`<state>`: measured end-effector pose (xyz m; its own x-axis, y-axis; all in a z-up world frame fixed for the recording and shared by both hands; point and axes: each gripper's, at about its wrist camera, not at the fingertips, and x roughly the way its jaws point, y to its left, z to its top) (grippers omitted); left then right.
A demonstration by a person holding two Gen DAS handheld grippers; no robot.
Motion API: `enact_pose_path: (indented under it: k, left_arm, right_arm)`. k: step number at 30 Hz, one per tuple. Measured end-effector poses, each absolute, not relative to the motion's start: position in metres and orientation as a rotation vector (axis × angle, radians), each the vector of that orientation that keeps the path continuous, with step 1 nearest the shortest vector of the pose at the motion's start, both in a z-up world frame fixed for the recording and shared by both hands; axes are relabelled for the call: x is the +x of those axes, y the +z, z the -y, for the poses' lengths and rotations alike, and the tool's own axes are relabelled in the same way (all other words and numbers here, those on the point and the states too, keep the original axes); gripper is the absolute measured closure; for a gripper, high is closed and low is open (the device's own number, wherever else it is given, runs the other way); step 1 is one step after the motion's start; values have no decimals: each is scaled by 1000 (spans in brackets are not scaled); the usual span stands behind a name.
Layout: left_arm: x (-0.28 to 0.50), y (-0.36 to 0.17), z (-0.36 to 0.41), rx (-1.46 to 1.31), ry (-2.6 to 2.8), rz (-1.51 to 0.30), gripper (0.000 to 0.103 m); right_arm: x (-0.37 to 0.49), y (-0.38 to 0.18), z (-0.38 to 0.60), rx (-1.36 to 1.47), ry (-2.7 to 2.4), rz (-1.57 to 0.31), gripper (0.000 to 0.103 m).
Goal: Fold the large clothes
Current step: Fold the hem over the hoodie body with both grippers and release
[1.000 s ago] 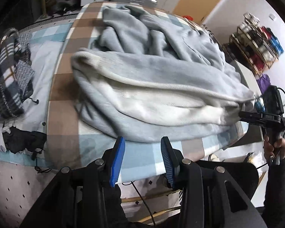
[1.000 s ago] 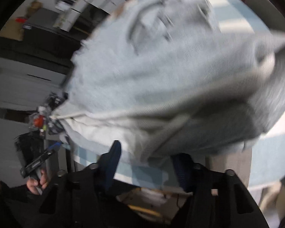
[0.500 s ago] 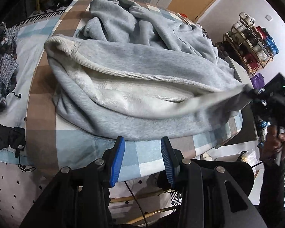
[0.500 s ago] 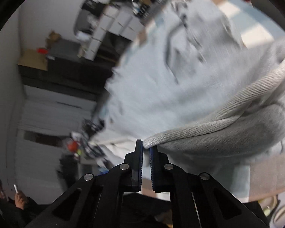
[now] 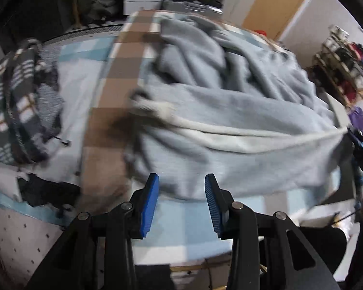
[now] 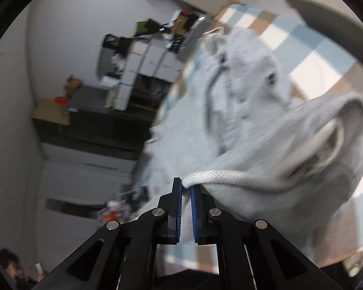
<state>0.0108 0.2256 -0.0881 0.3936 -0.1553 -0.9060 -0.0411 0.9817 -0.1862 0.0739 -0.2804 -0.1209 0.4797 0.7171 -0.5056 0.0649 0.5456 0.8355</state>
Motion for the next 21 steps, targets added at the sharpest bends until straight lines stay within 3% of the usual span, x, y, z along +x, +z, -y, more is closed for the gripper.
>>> enact_pose_path:
  k: [6, 8, 9, 18, 21]
  left_arm:
    - [28, -101, -257, -255, -44, -1208, 70]
    - [31, -101, -266, -372, -88, -1200, 70]
    - [34, -102, -269, -426, -113, -1202, 70]
    - [61, -104, -269, -603, -181, -1174, 70]
    - [68, -108, -268, -647, -209, -1178, 59]
  right_arm:
    - [72, -134, 267, 806, 585, -1189, 91]
    - [59, -127, 267, 719, 615, -1174, 59]
    - [51, -122, 270, 694, 632, -1148, 2]
    - [40, -125, 309, 673, 478, -1116, 0]
    - [49, -131, 319, 696, 419, -1148, 0]
